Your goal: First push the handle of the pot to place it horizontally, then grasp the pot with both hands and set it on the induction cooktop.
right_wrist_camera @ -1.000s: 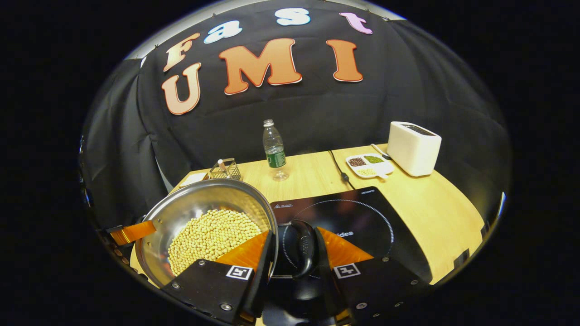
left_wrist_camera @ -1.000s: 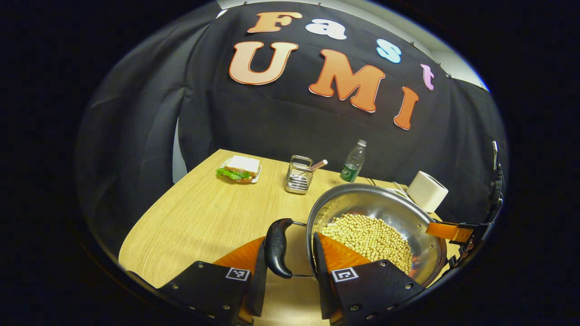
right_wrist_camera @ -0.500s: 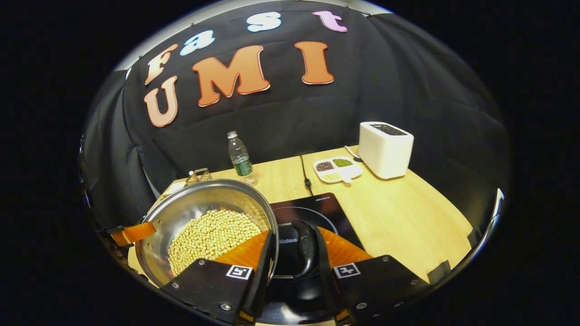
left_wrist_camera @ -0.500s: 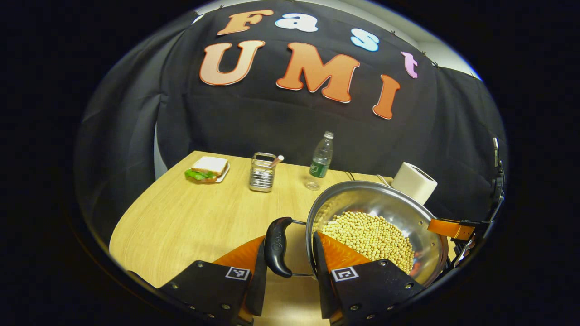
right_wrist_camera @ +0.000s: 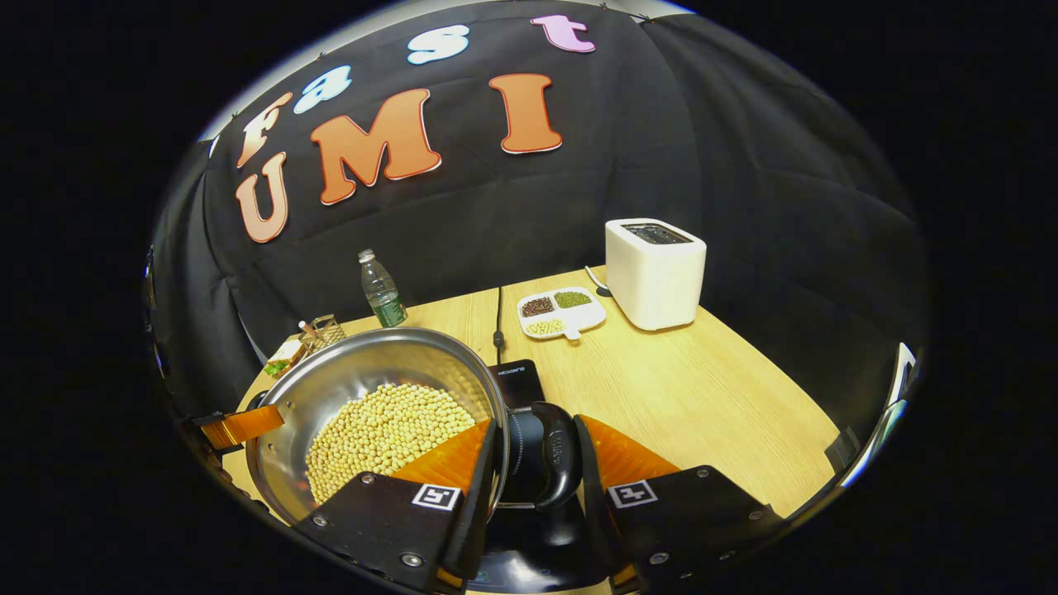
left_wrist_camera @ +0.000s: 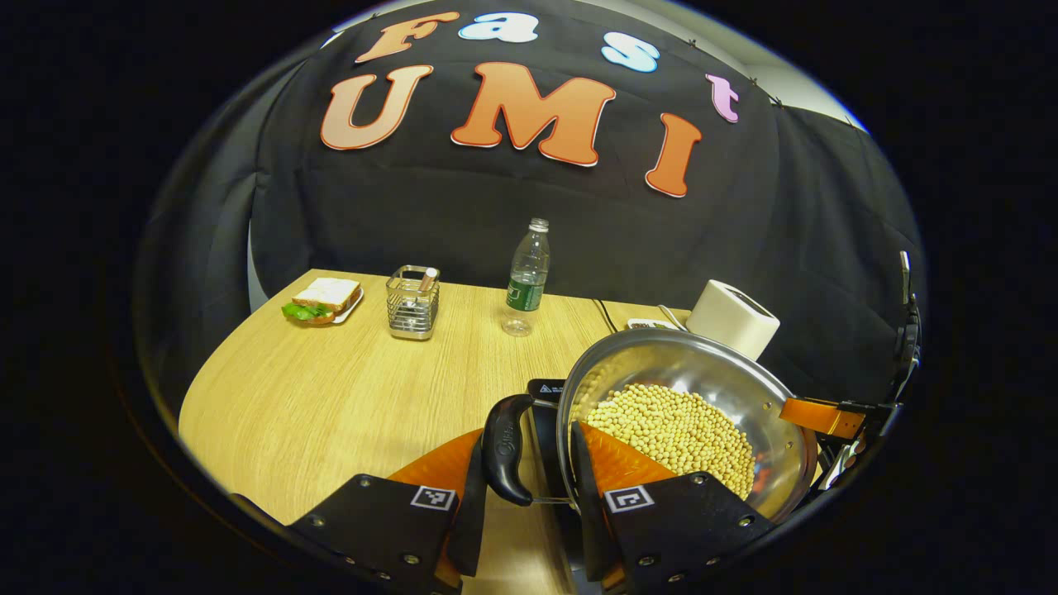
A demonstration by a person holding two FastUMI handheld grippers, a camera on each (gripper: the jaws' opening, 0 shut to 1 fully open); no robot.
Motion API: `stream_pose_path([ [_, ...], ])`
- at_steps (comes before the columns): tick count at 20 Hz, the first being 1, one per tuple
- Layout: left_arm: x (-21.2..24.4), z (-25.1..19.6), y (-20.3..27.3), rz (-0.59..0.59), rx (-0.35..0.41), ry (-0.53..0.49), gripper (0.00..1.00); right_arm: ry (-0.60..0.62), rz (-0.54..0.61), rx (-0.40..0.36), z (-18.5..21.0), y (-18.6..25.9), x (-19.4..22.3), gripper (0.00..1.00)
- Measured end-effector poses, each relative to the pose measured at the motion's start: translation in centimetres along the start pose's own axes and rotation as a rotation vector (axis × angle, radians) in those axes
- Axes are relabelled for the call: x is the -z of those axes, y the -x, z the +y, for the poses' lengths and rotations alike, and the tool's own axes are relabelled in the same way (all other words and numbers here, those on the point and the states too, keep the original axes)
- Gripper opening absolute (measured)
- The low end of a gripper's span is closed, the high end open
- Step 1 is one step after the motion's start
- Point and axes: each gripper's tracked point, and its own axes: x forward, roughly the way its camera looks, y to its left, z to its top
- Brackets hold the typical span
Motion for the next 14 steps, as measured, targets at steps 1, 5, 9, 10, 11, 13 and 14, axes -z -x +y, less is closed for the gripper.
stream_pose_path([
  [1, 0.4, -0.3, -0.3, 0.007, -0.004, -0.001, 0.51, 0.001, 0.007, -0.001, -0.4, -0.4, 0.1, 0.51],
  [5, 1.8, -0.8, -1.7, 0.039, -0.015, 0.013, 0.51, -0.006, 0.033, -0.009, -1.3, -1.9, 0.8, 0.51],
  [9, 1.9, -0.8, -1.9, 0.037, -0.023, 0.013, 0.51, 0.0, 0.045, -0.024, -1.4, -2.6, 1.3, 0.51],
  [10, 1.9, -0.9, -1.9, 0.039, -0.023, 0.012, 0.51, -0.001, 0.037, -0.031, -1.4, -2.4, 1.2, 0.51],
  [11, 2.3, -0.8, -2.1, 0.044, -0.017, 0.022, 0.51, 0.01, 0.037, -0.038, -1.4, -2.5, 1.3, 0.51],
  [13, 1.1, -1.3, -1.5, -0.004, 0.004, 0.046, 0.53, 0.039, 0.014, -0.042, -1.5, -2.0, 0.9, 0.56],
  [14, 0.1, -1.0, -1.1, -0.039, 0.0, 0.045, 0.56, 0.06, -0.01, -0.034, -1.6, -1.7, 0.2, 0.61],
])
